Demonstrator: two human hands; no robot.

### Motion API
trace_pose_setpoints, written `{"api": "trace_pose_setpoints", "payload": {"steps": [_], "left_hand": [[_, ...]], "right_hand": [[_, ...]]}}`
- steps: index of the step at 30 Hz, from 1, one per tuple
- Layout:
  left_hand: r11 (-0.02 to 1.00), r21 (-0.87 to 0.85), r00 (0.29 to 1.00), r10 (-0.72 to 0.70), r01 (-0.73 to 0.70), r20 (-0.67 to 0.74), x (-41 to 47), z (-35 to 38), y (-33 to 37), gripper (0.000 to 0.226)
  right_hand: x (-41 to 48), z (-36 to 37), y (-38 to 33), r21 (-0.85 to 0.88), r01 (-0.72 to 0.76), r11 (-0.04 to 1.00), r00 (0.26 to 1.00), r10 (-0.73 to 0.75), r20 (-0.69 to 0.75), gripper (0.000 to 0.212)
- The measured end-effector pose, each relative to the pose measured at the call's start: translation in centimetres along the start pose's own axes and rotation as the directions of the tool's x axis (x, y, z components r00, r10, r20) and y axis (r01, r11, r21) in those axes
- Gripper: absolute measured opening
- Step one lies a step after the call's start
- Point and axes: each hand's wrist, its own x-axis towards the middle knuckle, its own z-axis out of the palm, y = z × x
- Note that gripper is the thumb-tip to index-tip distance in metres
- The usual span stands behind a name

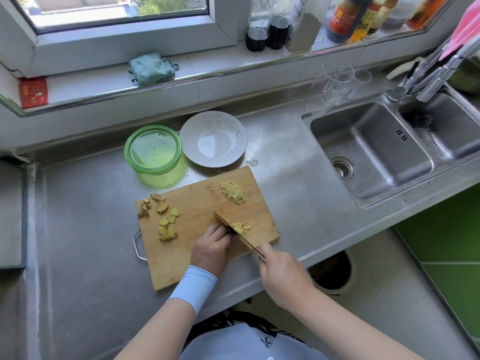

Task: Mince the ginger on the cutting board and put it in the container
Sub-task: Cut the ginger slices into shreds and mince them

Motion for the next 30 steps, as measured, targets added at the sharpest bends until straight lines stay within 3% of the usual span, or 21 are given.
{"api": "trace_pose_setpoints", "payload": {"steps": [10, 15, 20, 30], "left_hand": [[0.998, 0.022, 0.998, -0.061, 0.062, -0.034, 0.1, -0.2, 0.7, 0.014], [0.998, 0.014, 0.998, -0.054, 0.054, -0.017, 0.0, 0.2, 0.4, 0.024], [0.999, 0.006, 0.999, -0.046, 0.046, 0.001, -0.2, 0.6, -0.1, 0.022], [0.997, -0.009, 0.997, -0.073, 0.073, -0.014, -0.2, 0.6, 0.1, 0.013]], "right_hand": [[4.1, 0.4, -2.5, -0.043, 0.02, 0.999, 0.999, -0.022, -0.05, 0.016], [3.1, 0.1, -2.4, -0.058, 0.046, 0.997, 0.997, -0.049, -0.054, 0.028], [0.6, -0.3, -1.0, -0.017, 0.051, 0.999, 0.999, -0.051, -0.018, 0.004], [3.3, 0.1, -2.2, -0.068, 0.038, 0.997, 0.999, -0.04, -0.033, 0.019]]}}
